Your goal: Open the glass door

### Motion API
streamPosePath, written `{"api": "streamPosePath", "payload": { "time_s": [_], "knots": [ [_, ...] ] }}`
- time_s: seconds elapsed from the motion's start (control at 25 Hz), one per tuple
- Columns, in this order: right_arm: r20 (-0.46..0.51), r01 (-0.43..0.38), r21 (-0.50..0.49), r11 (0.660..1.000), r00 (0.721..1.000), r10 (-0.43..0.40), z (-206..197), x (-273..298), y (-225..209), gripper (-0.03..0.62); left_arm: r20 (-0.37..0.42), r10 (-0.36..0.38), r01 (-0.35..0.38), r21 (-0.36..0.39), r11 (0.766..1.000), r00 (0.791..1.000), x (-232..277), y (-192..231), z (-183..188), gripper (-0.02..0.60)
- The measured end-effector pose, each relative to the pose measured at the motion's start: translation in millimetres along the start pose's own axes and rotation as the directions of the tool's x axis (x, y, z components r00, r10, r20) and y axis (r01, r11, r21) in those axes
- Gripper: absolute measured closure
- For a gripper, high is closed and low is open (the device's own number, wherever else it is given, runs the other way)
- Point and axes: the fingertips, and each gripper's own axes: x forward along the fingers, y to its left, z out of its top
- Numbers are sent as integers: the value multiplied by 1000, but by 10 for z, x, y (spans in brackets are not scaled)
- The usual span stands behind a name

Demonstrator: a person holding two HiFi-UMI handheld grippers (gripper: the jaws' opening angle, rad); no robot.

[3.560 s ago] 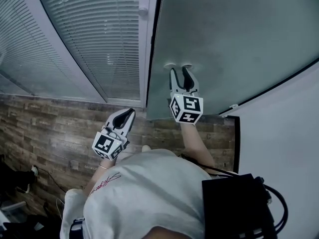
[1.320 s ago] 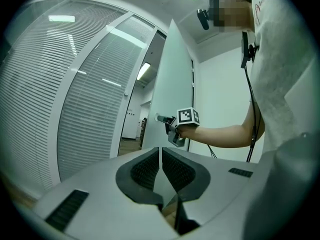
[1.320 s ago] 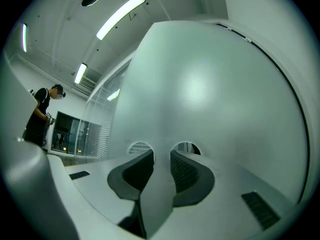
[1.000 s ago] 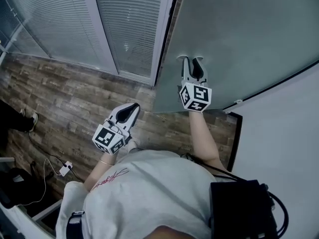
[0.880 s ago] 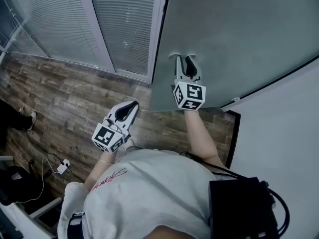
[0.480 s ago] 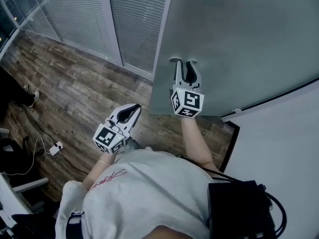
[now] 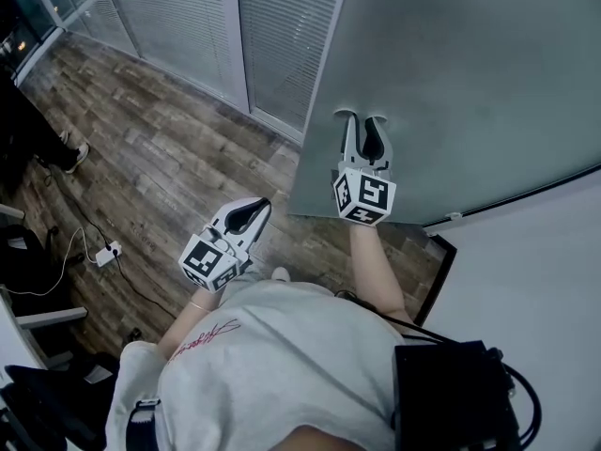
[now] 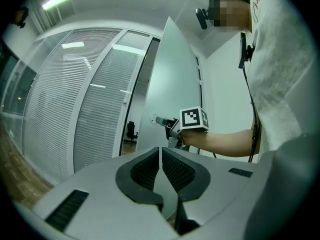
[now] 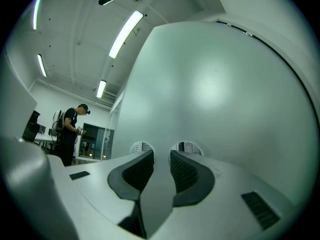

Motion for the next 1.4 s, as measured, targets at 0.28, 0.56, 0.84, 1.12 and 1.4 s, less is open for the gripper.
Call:
{"api": "streamPosePath", "payload": {
  "time_s": [0.28,0.56,0.84,1.12,1.4],
  "knots": [
    [-8,-9,-3,1000,1000,9,47,-284,46,480,3,-12,12,-20,1000,1000,-313,-256,-27,548],
    [-3,-11,-6,1000,1000,11,120,-560,88,480,-15,-12,11,-62,998,1000,-827,-460,-174,548],
    [16,-33,-16,999,999,33,172,-912,112,480,-18,-60,59,-74,996,998,-1063,-826,-298,548],
    [8,-62,0,998,998,62,230,-1197,175,480,-8,-60,60,-35,998,998,-1109,-1049,-211,548],
    [-7,-132,28,991,991,132,249,-1582,185,480,41,27,-26,-6,1000,999,-1062,-1528,-76,548]
  ]
}}
